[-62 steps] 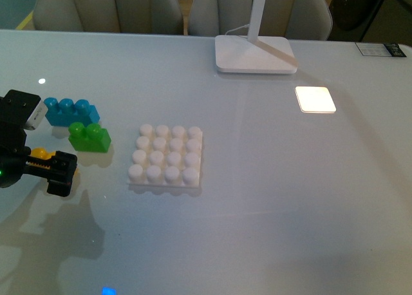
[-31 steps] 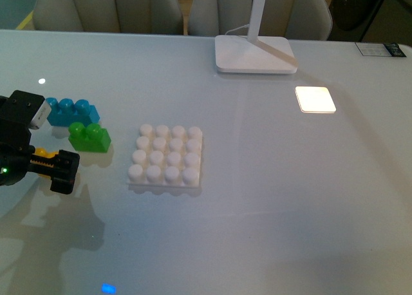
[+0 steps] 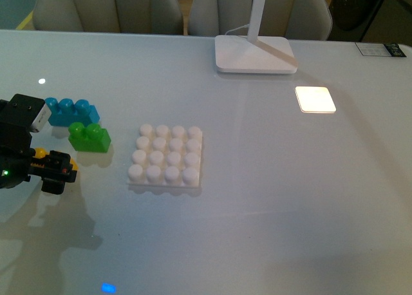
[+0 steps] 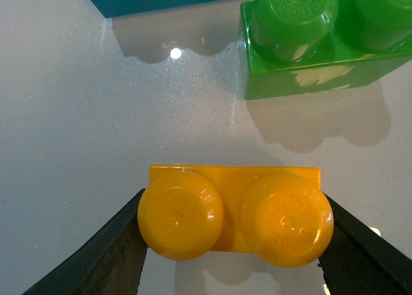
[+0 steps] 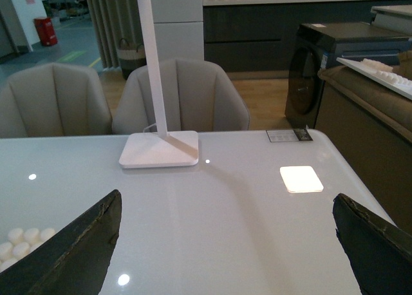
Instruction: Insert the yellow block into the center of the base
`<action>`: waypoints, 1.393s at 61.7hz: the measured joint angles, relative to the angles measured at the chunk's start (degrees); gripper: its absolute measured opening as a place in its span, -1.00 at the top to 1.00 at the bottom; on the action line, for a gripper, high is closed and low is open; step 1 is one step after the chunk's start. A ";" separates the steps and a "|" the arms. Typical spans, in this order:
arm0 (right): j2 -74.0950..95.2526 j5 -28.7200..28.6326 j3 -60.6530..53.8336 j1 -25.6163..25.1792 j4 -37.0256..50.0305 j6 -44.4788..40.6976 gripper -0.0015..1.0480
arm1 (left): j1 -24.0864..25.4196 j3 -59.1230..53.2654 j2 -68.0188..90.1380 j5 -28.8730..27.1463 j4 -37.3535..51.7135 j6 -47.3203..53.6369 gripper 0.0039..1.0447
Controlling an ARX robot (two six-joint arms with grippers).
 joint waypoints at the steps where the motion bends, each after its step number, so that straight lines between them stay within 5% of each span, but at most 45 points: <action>1: 0.00 0.00 0.00 0.00 0.00 0.02 -0.83 | 0.00 0.00 -0.02 -0.02 -0.07 -0.07 -0.23; 23: 0.00 -0.02 0.00 0.00 0.00 0.00 -0.83 | -3.58 -3.45 -7.78 -2.23 -3.56 -8.85 -0.23; 62: 0.00 -0.02 0.00 0.00 0.00 0.02 -0.83 | -23.91 -5.90 -14.56 -12.70 -5.14 -33.53 -0.22; 86: 0.00 0.00 0.00 0.00 0.00 0.02 -0.83 | -31.06 -2.19 -9.33 -17.03 -3.78 -33.83 -0.22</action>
